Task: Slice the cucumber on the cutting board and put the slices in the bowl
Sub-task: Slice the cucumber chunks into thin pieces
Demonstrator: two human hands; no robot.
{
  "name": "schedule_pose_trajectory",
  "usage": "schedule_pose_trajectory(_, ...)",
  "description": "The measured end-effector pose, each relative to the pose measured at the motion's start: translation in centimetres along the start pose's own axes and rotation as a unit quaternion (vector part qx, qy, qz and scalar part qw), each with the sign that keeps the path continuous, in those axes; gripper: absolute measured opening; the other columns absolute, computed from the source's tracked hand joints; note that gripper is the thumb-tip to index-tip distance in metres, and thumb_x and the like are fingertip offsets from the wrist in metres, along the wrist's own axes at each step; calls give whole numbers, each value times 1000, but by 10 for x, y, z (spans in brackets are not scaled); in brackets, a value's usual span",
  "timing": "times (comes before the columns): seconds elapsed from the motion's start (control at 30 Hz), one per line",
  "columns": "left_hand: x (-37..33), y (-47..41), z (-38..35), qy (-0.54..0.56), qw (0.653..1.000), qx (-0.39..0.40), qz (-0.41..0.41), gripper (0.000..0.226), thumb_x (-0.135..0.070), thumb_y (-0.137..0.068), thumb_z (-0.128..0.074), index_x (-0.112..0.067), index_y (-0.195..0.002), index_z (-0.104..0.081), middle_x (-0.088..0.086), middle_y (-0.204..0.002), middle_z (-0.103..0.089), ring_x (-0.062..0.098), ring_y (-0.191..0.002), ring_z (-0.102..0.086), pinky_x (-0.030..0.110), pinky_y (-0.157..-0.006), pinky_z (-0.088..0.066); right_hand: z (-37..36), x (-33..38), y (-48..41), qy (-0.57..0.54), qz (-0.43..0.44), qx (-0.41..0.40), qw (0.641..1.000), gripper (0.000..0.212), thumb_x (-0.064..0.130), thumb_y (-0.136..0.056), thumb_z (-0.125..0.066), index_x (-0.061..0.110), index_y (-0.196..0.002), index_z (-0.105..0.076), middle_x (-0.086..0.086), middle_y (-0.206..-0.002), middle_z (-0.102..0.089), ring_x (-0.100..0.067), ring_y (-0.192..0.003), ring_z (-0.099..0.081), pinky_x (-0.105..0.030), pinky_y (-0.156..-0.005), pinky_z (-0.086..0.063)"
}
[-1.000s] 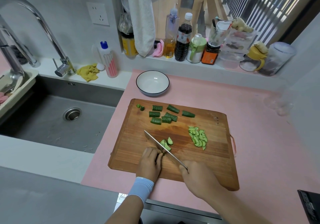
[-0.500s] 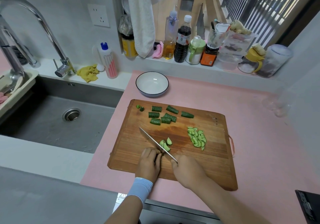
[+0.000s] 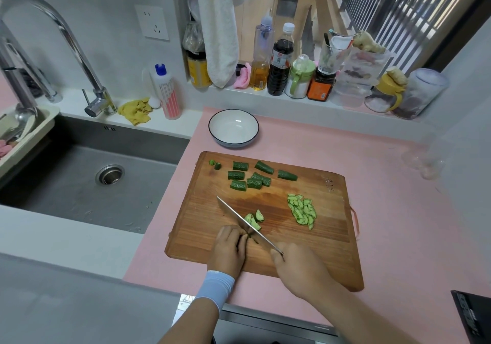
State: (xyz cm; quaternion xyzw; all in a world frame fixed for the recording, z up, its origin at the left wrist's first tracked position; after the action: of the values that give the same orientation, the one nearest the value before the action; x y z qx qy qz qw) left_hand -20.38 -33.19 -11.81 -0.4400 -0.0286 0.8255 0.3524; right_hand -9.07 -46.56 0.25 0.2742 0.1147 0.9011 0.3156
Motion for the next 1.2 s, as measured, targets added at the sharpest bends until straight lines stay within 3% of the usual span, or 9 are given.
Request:
schedule_pose_trajectory(0.17, 2, 1, 0, -8, 1000, 9, 5, 6, -11, -89, -65, -14, -84, -63, -2, -88, -58, 12, -86, -51, 17, -81, -42, 2, 0, 2, 9, -1, 3, 1000, 39, 36, -102, -43, 29, -64, -41, 7, -66, -54, -18, -61, -50, -25, -48, -29)
schedule_pose_trajectory(0.3, 1, 1, 1, -10, 1000, 12, 8, 12, -3, -85, -71, -13, -84, -64, -2, -89, -59, 11, -87, -51, 16, -82, -42, 3, 1, 0, 12, -4, 11, 1000, 38, 36, -102, -43, 26, -65, -42, 6, -66, -54, -18, -62, -51, -28, -50, -31)
schedule_pose_trajectory(0.53, -1, 1, 1, -13, 1000, 14, 3, 8, -6, -86, -70, -13, -86, -65, -2, -89, -59, 9, -88, -51, 12, -83, -38, 5, 6, -5, 12, -8, 27, 1000, 38, 33, -102, -43, 26, -65, -41, 7, -62, -50, -13, -56, -45, -29, -48, -29)
schedule_pose_trajectory(0.67, -2, 1, 2, -8, 1000, 5, -7, 12, -19, -93, -57, -13, -88, -66, -2, -90, -58, 9, -88, -51, 10, -85, -36, 7, 8, -9, 15, -12, 33, 999, 37, 33, -101, -43, 26, -65, -41, 6, -67, -54, -20, -66, -52, -31, -54, -34)
schedule_pose_trajectory(0.8, -1, 1, 1, -10, 1000, 2, -7, 4, -8, -88, -66, -12, -87, -66, -2, -89, -59, 10, -87, -51, 10, -84, -37, 9, 14, -12, 26, -7, 37, 999, 31, 34, -102, -42, 27, -72, -44, 4, -75, -56, -22, -72, -52, -31, -61, -36)
schedule_pose_trajectory(0.93, -1, 1, 2, -6, 1000, 4, -7, 12, -18, -92, -56, -13, -87, -65, -2, -90, -58, 11, -88, -52, 9, -86, -36, 10, 15, -13, 27, -5, 39, 999, 25, 33, -102, -42, 27, -79, -49, 3, -76, -56, -23, -74, -52, -31, -63, -36)
schedule_pose_trajectory(1.07, -2, 0, 2, -7, 1000, 4, -13, 4, -11, -90, -63, -12, -86, -65, -1, -89, -58, 11, -87, -52, 10, -86, -36, 10, 17, -14, 26, -7, 36, 999, 25, 33, -102, -42, 26, -81, -52, 3, -77, -56, -23, -74, -52, -30, -63, -37)
schedule_pose_trajectory(1.2, 0, 3, 4, -3, 1000, 5, -16, 13, -17, -92, -55, -12, -85, -65, -2, -89, -58, 11, -88, -52, 8, -88, -34, 3, 17, -11, 26, -9, 28, 999, 26, 32, -101, -43, 25, -78, -51, 5, -73, -55, -23, -74, -55, -30, -63, -37)
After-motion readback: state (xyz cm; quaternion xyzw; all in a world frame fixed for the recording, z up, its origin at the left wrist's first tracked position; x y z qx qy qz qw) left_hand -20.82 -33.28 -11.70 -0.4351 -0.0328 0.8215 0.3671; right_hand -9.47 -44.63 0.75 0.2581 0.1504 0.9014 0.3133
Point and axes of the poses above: each hand's wrist, its own y-axis away from the middle knuckle, its own z-axis out of the back of the hand, x = y × z, the point moved 1 cm from there along -y, towards the middle knuckle
